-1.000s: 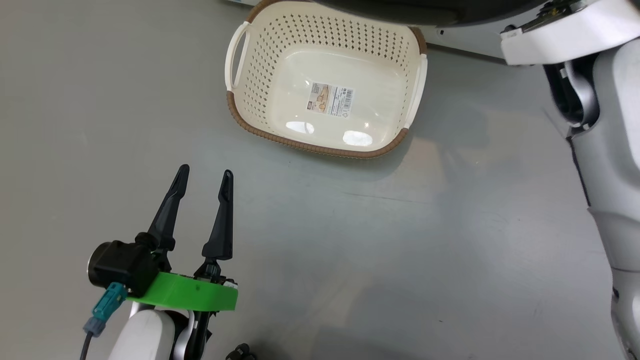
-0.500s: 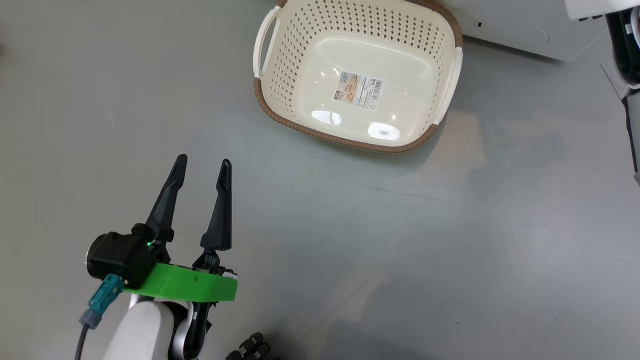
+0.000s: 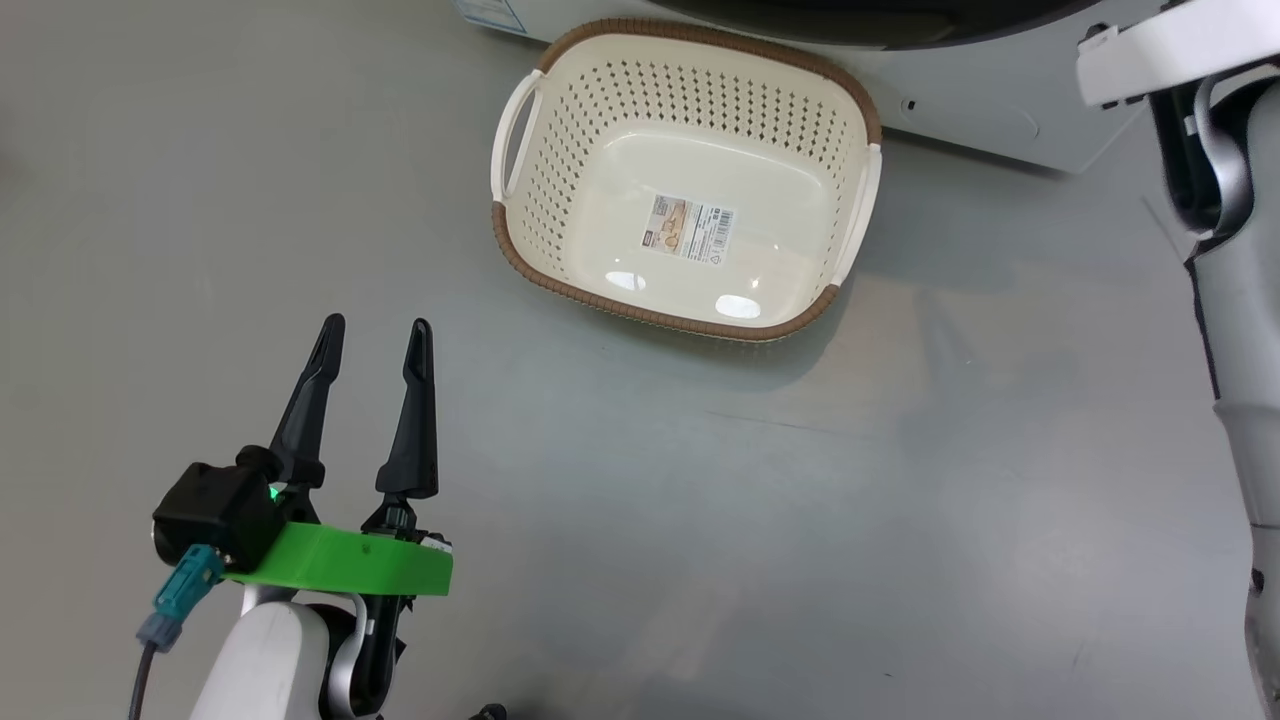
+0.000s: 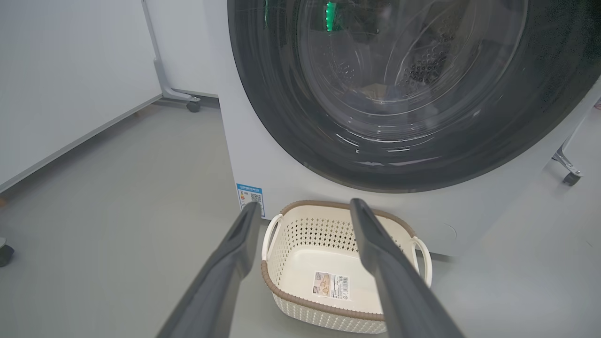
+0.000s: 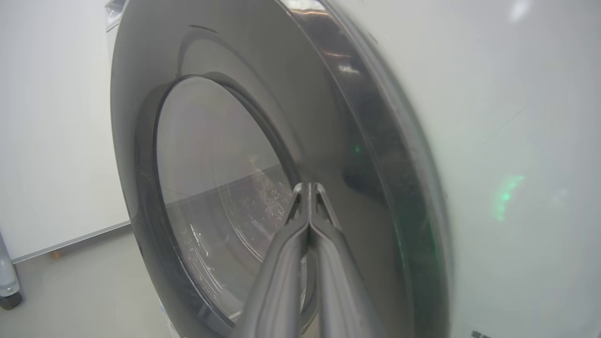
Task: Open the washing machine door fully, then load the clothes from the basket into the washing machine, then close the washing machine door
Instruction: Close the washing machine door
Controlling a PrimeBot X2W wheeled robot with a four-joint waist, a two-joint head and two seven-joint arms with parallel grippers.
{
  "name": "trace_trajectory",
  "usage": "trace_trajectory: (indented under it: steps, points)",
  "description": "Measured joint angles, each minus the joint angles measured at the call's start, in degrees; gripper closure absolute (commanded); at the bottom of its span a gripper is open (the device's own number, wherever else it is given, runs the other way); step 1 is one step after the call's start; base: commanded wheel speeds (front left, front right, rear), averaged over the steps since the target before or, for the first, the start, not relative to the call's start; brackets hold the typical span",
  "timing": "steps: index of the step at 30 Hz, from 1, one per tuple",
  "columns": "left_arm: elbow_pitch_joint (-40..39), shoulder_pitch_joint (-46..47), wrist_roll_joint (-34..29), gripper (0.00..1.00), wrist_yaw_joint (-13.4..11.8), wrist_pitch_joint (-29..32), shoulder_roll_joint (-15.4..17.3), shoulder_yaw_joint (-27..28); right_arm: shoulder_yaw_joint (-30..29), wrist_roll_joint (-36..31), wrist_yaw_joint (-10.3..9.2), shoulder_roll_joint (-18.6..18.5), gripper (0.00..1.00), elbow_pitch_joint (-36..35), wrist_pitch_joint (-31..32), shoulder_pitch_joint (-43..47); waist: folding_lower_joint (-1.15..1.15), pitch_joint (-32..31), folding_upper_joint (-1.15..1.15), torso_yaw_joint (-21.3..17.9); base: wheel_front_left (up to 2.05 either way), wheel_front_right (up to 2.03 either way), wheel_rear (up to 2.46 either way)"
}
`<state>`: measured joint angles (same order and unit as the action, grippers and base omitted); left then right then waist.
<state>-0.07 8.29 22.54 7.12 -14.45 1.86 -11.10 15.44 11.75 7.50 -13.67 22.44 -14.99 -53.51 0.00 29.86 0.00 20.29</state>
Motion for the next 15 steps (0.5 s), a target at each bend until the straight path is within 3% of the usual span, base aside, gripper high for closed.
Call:
trace_trajectory:
  steps: [4,5,7,9,11,12,14,15]
  points:
    - [1.3,0.0,-0.1,0.0,0.0,0.0,0.0,0.4,0.2,0.4,0.0,1.3,1.0,-1.8,0.0,4.2,0.0,-2.4,0.0,-0.9,0.0,0.0,0.0]
    - [1.6,0.0,-0.3,0.0,0.0,0.0,0.0,0.4,0.1,0.4,0.0,1.4,0.95,-2.1,0.0,5.3,0.0,-3.0,0.0,-1.1,0.0,0.0,0.0]
    - [2.0,0.0,-0.4,0.0,0.0,0.0,0.0,0.5,0.1,0.6,0.0,1.5,0.72,-3.1,0.0,7.6,0.0,-4.4,0.0,-1.6,0.0,0.0,0.0]
    - [2.7,-0.1,-1.0,0.0,0.0,0.0,0.0,0.5,0.1,0.7,0.0,1.6,0.56,-4.0,0.0,9.7,-0.01,-5.9,0.0,-2.1,0.0,0.0,0.0]
    - [3.2,-0.2,-1.8,0.0,0.0,0.0,0.0,0.8,0.1,0.7,0.0,1.6,0.51,-5.1,0.0,11.4,-0.01,-7.3,0.0,-2.8,0.0,0.0,0.0]
    - [3.3,-0.3,-1.9,0.0,0.0,0.0,0.0,1.1,0.0,0.7,0.0,1.6,0.28,-5.6,0.0,12.4,-0.01,-8.1,0.0,-3.1,0.0,0.0,0.0]
    - [3.5,-0.6,-1.9,0.0,0.0,0.0,0.0,1.9,-0.6,0.7,0.0,1.8,0.0,-6.5,0.0,14.5,-0.01,-9.6,0.0,-3.8,0.0,0.0,0.0]
    - [3.7,-0.9,-2.0,0.0,0.0,0.0,0.0,2.1,-0.7,0.7,0.0,1.7,0.0,-6.9,0.0,15.6,-0.01,-10.4,0.0,-4.2,0.0,0.0,0.0]
